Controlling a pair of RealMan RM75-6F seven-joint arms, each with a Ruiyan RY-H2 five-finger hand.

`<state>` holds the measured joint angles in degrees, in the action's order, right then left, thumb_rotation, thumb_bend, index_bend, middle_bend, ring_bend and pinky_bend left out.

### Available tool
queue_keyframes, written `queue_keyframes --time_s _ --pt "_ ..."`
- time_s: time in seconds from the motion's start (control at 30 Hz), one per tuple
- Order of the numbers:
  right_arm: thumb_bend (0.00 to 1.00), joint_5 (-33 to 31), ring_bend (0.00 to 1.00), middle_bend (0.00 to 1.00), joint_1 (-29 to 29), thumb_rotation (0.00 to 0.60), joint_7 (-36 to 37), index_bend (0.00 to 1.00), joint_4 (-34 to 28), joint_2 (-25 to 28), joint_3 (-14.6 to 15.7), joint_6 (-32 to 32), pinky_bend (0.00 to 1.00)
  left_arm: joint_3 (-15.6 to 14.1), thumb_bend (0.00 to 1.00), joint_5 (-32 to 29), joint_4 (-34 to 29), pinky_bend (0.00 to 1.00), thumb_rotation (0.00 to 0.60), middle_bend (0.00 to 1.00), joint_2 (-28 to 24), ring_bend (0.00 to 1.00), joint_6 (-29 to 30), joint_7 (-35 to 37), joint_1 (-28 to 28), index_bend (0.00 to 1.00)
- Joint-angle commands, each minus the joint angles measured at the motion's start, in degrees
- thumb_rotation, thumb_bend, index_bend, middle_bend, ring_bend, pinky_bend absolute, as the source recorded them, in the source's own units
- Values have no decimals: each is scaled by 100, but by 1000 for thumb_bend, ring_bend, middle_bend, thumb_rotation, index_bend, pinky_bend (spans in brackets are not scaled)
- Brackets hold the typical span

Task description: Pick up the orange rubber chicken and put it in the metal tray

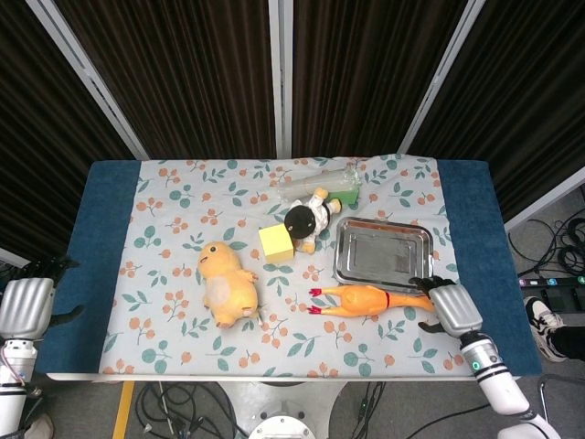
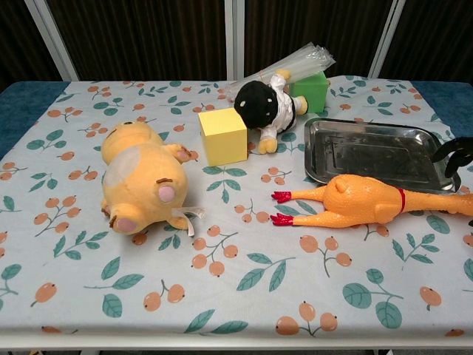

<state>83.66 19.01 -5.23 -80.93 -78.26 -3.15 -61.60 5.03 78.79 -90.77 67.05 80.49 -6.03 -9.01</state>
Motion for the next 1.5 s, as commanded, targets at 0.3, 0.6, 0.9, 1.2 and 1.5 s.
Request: queue_keyframes --time_s 0.3,0.6,0.9,1.2,1.5 --pt "82 -202 256 358 313 600 -109 275 655 -542 18 392 364 2 83 -3 131 252 600 329 69 231 16 146 21 342" --pt "91 18 258 368 244 600 -38 294 477 -428 230 173 364 -14 83 -7 220 252 600 329 126 231 -1 214 35 342" --pt "92 -153 279 375 240 600 -277 295 281 -342 265 240 423 -10 81 -9 300 252 600 329 161 231 -73 285 4 342" --pt "112 -319 286 388 430 600 -423 359 416 -527 181 482 472 -13 75 -23 354 252 600 329 192 230 -88 355 10 342" --pt "157 -305 296 403 523 600 -566 377 511 -644 207 517 473 -26 72 -35 434 252 600 329 225 231 -90 473 43 342"
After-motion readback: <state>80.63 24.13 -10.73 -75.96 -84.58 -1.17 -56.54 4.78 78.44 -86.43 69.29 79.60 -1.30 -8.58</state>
